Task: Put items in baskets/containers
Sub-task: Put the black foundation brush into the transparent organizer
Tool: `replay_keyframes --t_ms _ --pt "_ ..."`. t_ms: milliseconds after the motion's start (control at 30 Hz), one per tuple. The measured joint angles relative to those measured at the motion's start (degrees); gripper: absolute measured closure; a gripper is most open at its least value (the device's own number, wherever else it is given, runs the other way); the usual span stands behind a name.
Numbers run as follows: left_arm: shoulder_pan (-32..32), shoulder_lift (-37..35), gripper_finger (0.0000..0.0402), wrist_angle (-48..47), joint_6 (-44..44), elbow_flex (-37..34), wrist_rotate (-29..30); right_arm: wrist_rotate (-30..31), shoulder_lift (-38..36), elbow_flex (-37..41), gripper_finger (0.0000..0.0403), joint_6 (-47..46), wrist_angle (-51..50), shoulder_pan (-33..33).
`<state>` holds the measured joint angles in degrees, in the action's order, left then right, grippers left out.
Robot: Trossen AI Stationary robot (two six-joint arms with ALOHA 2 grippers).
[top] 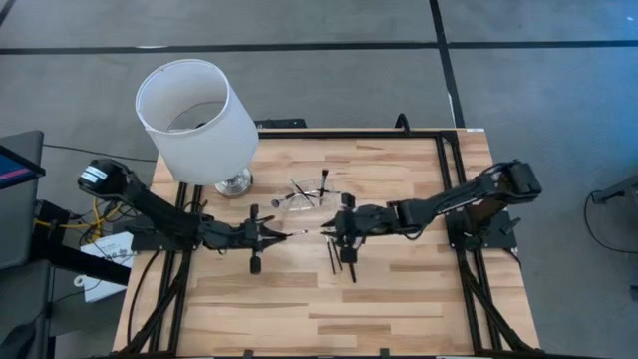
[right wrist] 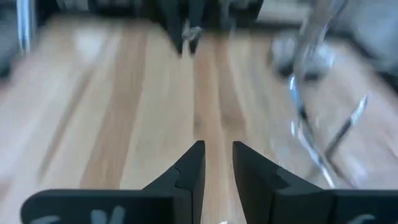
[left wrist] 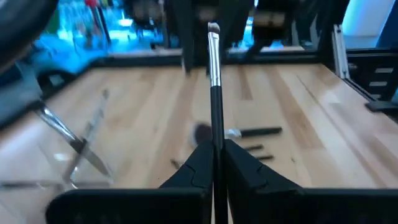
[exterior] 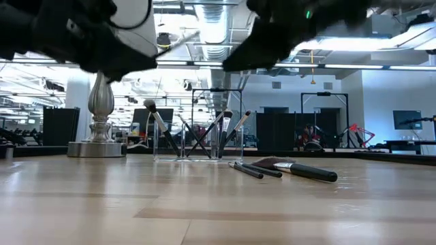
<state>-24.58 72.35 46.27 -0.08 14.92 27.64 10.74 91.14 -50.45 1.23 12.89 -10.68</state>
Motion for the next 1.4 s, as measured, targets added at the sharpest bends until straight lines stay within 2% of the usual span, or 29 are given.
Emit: replay_keyframes --t_ms 133,200,267,367,567,933,1133,1267,1400 --pt "0.00 -2.71 0.0384 -0.04 6.19 0.00 2.74 -0.41 6.46 7.84 0.0329 -2.65 32.98 1.62" --pt "0.00 -2.77 0.0384 0.09 8.46 -0.02 4.27 -2.32 10.17 7.78 0.0329 -3.76 43.17 2.72" --pt "0.02 -2.66 0.0384 0.16 10.28 -0.02 4.85 -6.95 13.99 6.20 0.0329 -4.43 48.49 3.84" --pt "0.00 -2.61 0.0384 0.47 10.64 -0.02 5.16 -14.15 18.25 2.49 0.0329 -5.74 49.41 5.02" --pt "-0.01 -2.61 0.0384 0.54 10.58 -0.02 5.25 -18.38 22.45 -3.24 0.0329 -5.79 48.80 5.53" --pt "-0.04 -2.61 0.0384 0.66 10.11 -0.02 5.55 -18.75 22.24 -4.37 0.0329 -5.79 48.31 5.93" --pt "-0.31 -2.59 0.0384 0.85 10.12 -0.02 5.18 -17.10 22.22 -4.44 0.0329 -5.79 42.60 6.37" --pt "-0.59 -2.59 0.0384 1.08 10.12 -0.02 5.16 -13.76 22.22 -4.44 0.0329 -5.79 44.34 6.89" --pt "-0.59 -2.59 0.0384 1.34 10.14 -0.02 5.14 -14.14 22.14 -4.44 0.0329 -5.74 48.13 6.76"
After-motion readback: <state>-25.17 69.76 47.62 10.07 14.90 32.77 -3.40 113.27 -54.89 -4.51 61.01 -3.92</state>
